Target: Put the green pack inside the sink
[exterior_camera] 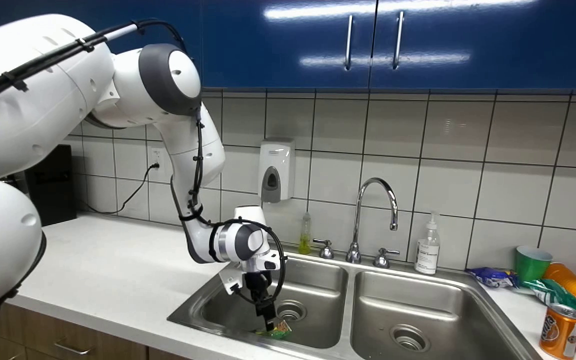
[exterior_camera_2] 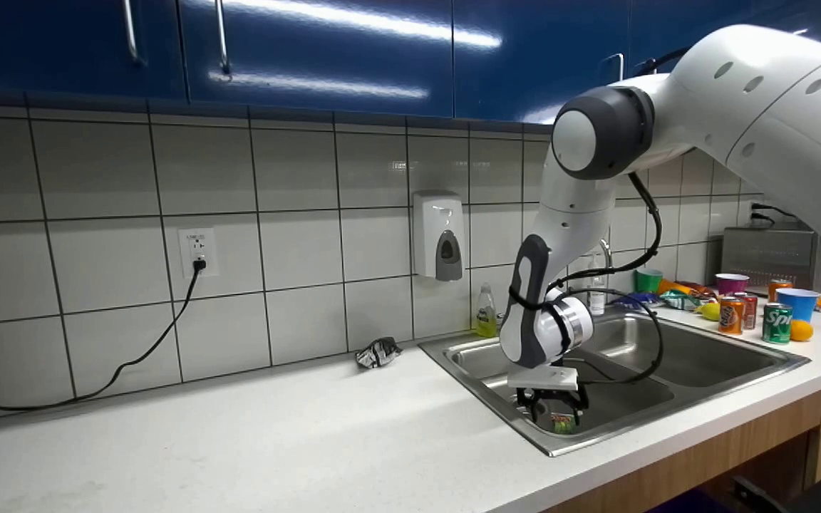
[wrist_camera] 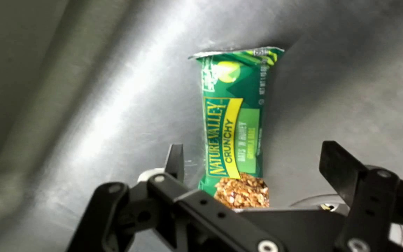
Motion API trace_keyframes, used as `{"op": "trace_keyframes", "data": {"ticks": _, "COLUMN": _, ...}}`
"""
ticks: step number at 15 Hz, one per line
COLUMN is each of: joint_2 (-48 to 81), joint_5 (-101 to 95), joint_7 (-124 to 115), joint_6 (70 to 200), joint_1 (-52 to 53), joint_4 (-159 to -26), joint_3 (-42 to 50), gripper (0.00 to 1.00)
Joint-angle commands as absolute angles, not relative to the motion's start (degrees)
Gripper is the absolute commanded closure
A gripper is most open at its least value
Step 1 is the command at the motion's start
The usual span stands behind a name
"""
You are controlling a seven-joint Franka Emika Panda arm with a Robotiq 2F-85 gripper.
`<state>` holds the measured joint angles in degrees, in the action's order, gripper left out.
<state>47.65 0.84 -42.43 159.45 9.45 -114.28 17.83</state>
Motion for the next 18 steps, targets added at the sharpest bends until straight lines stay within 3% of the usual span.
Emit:
{"op": "trace_keyframes", "data": {"ticks": 1, "joint_2": 41.7, "joint_5": 0.8, "joint_7": -43.3, "joint_6": 158.4, "joint_1": 12.9, "joint_4": -118.5, "joint_3": 20.3, "gripper": 0.00}}
{"op": "trace_keyframes", "data": {"ticks": 18, "joint_2": 18.5, "joint_5": -9.0, "joint_7": -29.5, "joint_6": 146.8, "joint_1": 11.3, "joint_4": -133.7, "joint_3": 16.4, "gripper": 0.00}}
